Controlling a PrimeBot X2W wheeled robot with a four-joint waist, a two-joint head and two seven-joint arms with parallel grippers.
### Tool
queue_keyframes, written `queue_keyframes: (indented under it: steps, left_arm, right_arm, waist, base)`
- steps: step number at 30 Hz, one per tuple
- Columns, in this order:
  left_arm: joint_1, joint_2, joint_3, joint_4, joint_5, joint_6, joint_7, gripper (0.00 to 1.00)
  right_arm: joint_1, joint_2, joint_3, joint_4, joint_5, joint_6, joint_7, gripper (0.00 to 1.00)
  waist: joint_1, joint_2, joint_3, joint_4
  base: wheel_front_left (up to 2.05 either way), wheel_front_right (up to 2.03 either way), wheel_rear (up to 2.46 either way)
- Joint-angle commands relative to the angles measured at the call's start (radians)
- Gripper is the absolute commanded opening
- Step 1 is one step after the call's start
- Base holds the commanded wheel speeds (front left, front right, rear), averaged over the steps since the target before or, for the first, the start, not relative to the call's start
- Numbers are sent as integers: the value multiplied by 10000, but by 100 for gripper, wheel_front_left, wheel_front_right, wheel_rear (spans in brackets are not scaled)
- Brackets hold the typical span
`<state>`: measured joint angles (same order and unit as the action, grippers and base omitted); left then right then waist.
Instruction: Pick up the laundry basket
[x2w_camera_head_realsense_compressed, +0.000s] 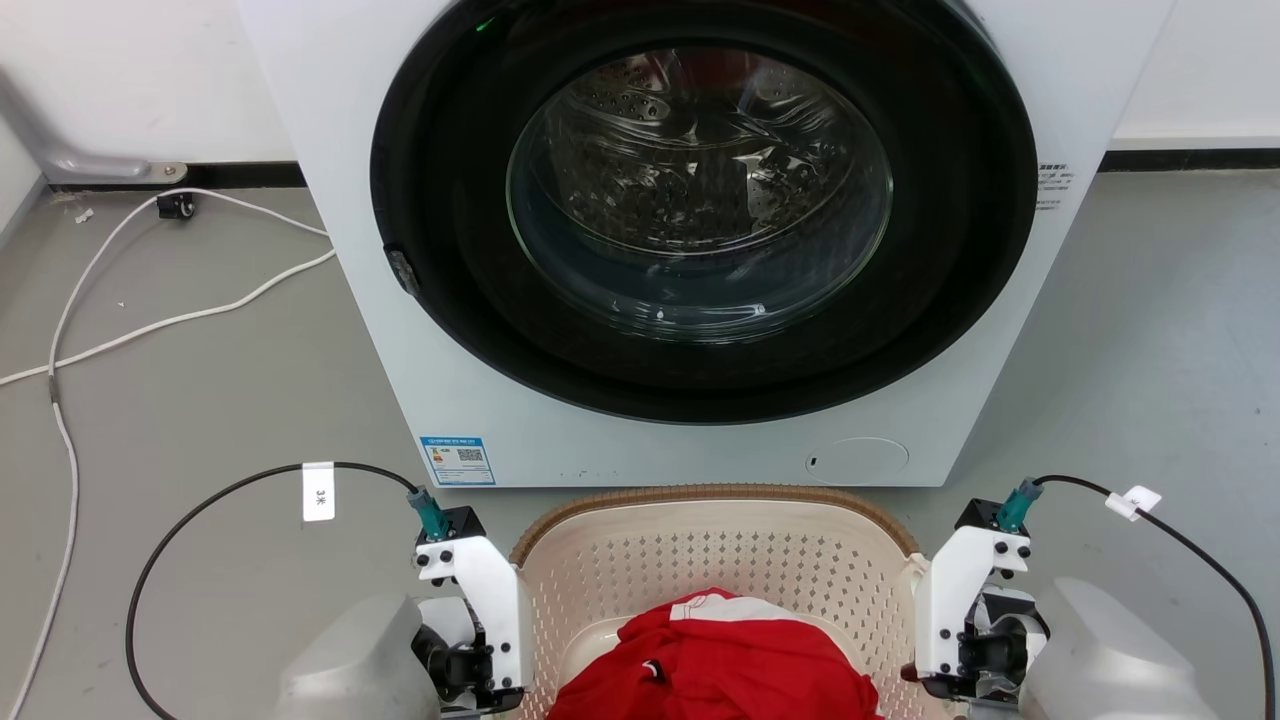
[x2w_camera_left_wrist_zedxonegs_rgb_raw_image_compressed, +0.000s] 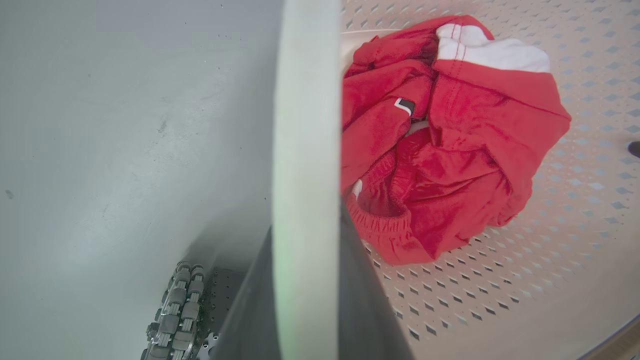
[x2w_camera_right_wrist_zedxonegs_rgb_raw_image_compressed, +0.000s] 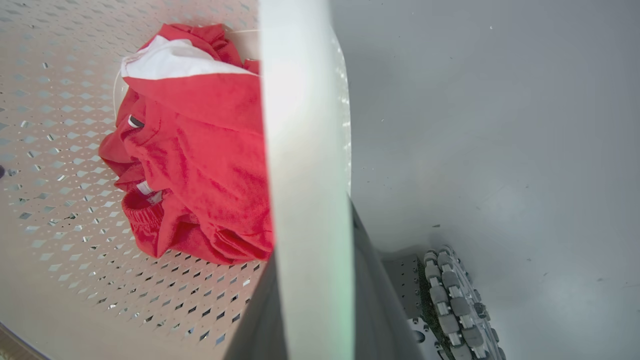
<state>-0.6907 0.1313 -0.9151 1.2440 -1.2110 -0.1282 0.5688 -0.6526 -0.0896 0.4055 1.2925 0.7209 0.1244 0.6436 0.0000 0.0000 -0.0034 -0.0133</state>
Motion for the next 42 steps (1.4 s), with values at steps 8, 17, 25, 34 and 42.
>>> queue_keyframes:
  steps: [8,17,25,34,42]
  left_arm:
    - [30,-37,-37,8,-107,-42,-92,0]
    - [-2,-49,-81,32,-194,-42,-93,0]
    - [-15,-37,-104,55,-260,-42,-86,0]
    - [-5,-39,-158,72,-283,-42,-167,0]
    - [15,-53,-185,68,-338,-42,-143,0]
  right_arm:
    - [92,149,-237,-53,-79,117,10,0]
    - [79,154,-437,-53,-290,117,11,0]
    - [85,180,-615,-53,-415,117,-12,0]
    - [121,205,-777,-53,-569,117,-24,0]
    - [125,220,-903,-53,-693,117,-8,0]
  waist:
    - [0,0,-6,-6]
    - [0,0,6,2]
    - [0,0,14,-2]
    - [0,0,20,-6]
    - [0,0,21,-6]
  base:
    - [0,0,0]
    - [0,0,0]
    - [0,0,0]
    - [0,0,0]
    - [0,0,0]
